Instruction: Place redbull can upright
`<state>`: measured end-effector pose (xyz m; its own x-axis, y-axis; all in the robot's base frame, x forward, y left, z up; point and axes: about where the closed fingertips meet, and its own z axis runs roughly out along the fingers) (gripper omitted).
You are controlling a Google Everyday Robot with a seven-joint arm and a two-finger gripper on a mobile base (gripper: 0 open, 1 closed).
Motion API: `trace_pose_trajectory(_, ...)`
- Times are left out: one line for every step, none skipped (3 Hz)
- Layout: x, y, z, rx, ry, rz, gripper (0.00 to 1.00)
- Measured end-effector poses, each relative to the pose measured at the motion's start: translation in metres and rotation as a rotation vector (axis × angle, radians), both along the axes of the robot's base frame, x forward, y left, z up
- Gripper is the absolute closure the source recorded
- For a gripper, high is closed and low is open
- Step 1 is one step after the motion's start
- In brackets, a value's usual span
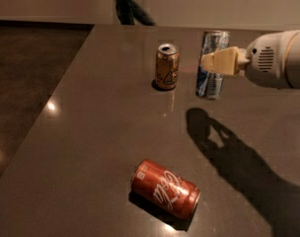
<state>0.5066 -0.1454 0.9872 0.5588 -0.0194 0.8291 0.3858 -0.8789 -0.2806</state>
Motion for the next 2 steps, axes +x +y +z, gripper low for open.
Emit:
trace_pose_trajectory(0.0005,-0.0006,-0.0051,-0.079,-0.148,0.002,1.00)
trace_pose_trajectory(0.0035,-0.0018,-0.0101,-0.164,-0.274,0.011,1.00)
